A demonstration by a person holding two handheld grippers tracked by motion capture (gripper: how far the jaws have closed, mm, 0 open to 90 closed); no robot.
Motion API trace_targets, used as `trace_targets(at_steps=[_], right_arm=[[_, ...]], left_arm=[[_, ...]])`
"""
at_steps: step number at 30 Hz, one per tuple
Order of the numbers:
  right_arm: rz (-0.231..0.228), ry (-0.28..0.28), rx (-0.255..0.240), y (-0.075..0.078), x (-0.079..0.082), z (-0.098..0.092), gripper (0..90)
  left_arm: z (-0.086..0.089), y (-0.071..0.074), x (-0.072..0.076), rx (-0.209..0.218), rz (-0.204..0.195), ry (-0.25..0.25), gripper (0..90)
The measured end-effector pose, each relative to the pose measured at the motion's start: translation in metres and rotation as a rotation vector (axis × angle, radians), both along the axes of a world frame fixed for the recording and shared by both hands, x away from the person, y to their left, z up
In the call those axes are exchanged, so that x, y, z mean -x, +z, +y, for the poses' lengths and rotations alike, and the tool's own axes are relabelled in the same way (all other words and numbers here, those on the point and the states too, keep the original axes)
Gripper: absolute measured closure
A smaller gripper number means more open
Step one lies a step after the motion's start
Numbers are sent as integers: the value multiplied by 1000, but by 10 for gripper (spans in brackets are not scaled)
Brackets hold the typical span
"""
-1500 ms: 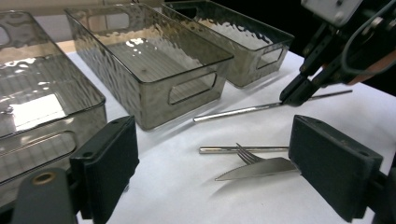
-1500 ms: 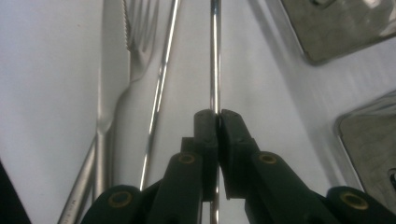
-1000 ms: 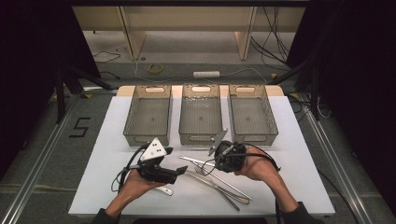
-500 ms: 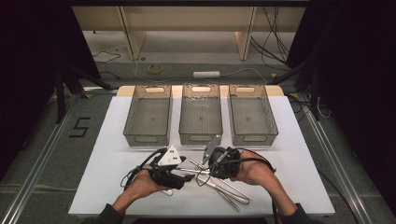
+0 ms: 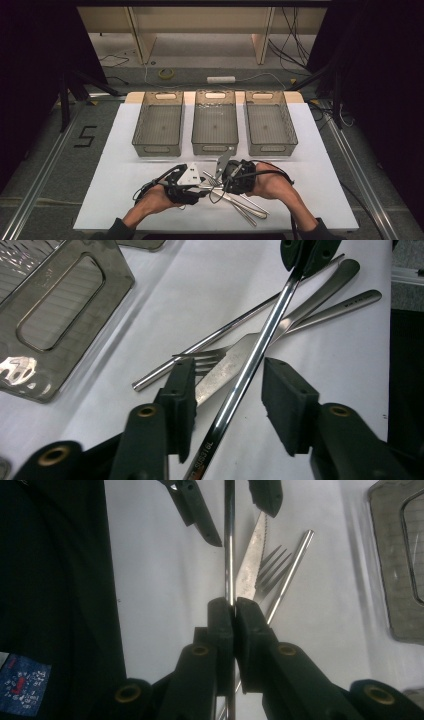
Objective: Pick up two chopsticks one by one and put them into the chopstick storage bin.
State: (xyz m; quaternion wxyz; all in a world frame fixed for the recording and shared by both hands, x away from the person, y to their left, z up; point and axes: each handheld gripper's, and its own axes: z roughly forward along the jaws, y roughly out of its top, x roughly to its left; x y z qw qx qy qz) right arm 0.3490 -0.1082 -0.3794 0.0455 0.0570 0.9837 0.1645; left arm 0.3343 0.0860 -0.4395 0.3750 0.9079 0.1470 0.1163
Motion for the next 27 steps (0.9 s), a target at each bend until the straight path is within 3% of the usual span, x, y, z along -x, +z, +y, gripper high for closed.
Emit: trace_targets(at_steps=[5,6,12,16,18,23,27], right_arm=[[4,15,3,-1,0,0,868],[6,8,11,-1,1,0,868],[12,38,5,-2,0,-1,865],[36,35,-14,-2,-1,-5,851],[28,4,-35,0,-3,-8,824],[33,-51,-126,8,-8,-17,641],[-5,-105,-206,15,-9,-21,503]], left_arm=[[-3,-2,2,-37,-22,-28,640],[-3,-2,3,-44,-24,-28,691],[-3,0,6,-64,-29,-80,747],[-5,0,10,-77,-34,-126,788],[-7,-1,12,-74,-29,-139,825],[-2,3,8,-61,-24,-74,835],[3,5,3,-61,-10,-3,835]])
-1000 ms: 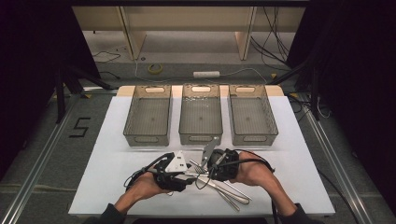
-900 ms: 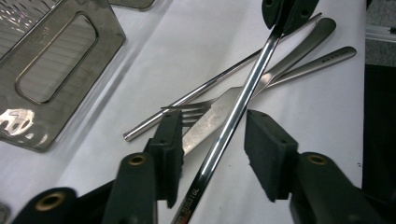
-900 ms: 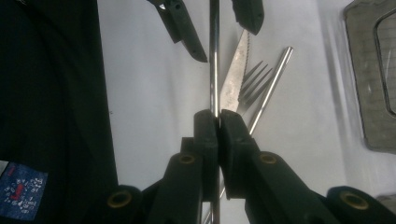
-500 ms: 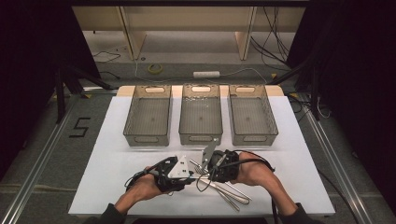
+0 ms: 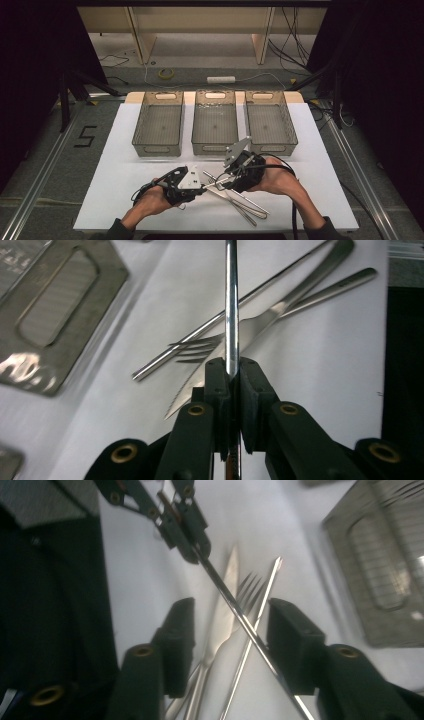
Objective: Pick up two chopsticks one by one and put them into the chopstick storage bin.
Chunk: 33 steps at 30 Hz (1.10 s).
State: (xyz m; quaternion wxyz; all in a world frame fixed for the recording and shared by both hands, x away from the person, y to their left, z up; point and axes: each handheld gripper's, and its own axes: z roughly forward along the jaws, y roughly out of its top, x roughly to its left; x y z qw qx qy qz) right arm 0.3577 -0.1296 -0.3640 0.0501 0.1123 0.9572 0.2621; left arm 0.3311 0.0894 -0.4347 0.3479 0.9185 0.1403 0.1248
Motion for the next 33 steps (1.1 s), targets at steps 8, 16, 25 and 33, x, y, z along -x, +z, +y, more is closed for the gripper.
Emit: trace_targets(at_steps=[8,16,25,33], right_arm=[[-137,-141,-126,11,-1,-12,386],[-116,-223,-147,-2,1,-23,306],[-105,-347,-180,-36,-1,-36,293],[-86,-379,-199,-54,2,-44,280]], left_arm=[[14,4,-14,40,39,195,836],[28,10,-23,91,73,320,836],[47,20,-33,139,70,421,836],[71,33,-54,182,55,531,836]])
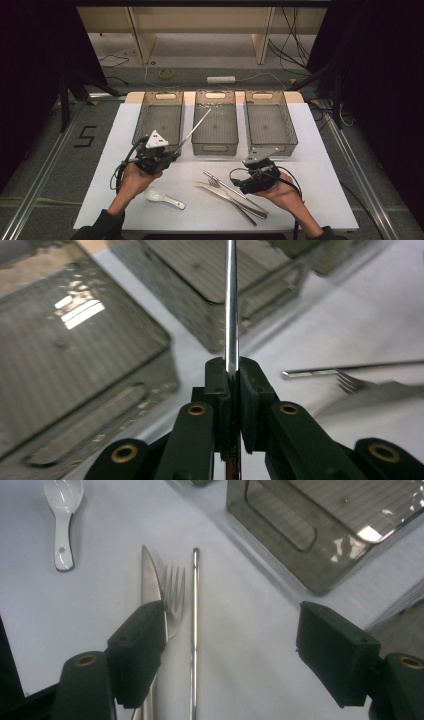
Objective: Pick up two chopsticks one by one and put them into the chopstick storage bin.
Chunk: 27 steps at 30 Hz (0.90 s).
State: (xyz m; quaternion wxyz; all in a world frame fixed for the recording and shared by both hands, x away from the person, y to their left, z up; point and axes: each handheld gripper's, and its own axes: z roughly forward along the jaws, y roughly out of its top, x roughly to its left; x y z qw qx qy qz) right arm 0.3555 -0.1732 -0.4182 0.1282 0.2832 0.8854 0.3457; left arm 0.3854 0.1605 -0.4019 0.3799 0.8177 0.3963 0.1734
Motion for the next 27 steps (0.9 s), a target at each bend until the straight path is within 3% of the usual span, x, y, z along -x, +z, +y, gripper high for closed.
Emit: trace_targets(at_steps=[8,18,27], right_arm=[[13,-18,-9,-9,3,-7,268],[12,-7,-7,-12,6,-4,264],[19,-11,-18,-12,6,-5,263]], left_arm=[[27,7,-36,45,-4,136,836],[41,7,-73,39,7,239,836],[61,5,-93,40,29,319,836]])
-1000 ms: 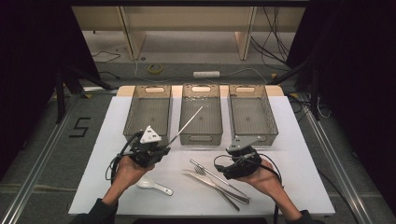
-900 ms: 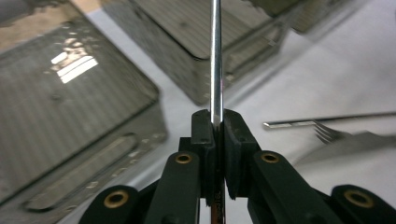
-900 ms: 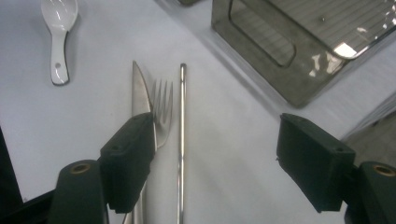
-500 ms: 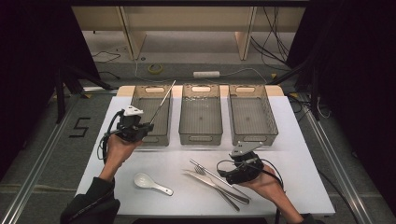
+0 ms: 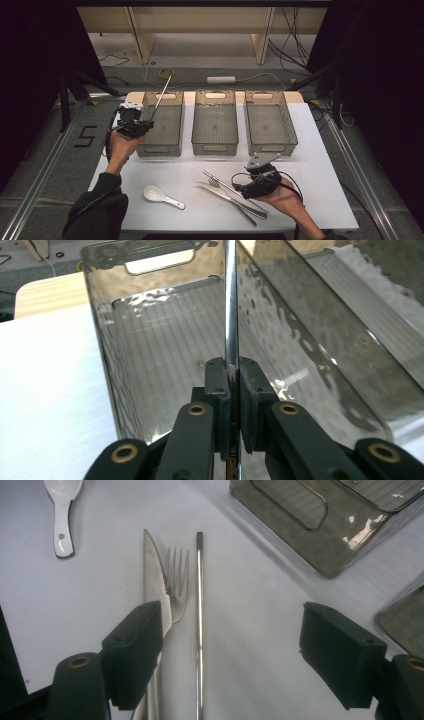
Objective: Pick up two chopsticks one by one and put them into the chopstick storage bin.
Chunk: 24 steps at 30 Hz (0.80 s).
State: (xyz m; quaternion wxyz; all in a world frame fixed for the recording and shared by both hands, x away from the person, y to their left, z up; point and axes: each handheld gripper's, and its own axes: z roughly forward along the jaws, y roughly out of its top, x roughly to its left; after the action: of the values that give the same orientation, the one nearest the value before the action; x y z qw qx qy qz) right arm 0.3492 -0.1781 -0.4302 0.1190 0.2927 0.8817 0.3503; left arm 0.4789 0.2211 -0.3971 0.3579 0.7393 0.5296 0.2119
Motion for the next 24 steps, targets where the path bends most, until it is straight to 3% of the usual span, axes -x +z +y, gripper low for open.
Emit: trace_targets(at_steps=[7,16,19,24], right_arm=[[9,3,-5,0,0,-1,258],[11,3,-7,1,2,-2,257],[13,8,-6,0,2,-2,258],[17,7,-9,0,1,-2,261]], left_arm=[[2,-6,-8,-25,30,27,836],[11,-18,-15,-15,67,71,834],[14,-20,-17,15,86,85,833],[15,-27,-21,1,119,105,831]])
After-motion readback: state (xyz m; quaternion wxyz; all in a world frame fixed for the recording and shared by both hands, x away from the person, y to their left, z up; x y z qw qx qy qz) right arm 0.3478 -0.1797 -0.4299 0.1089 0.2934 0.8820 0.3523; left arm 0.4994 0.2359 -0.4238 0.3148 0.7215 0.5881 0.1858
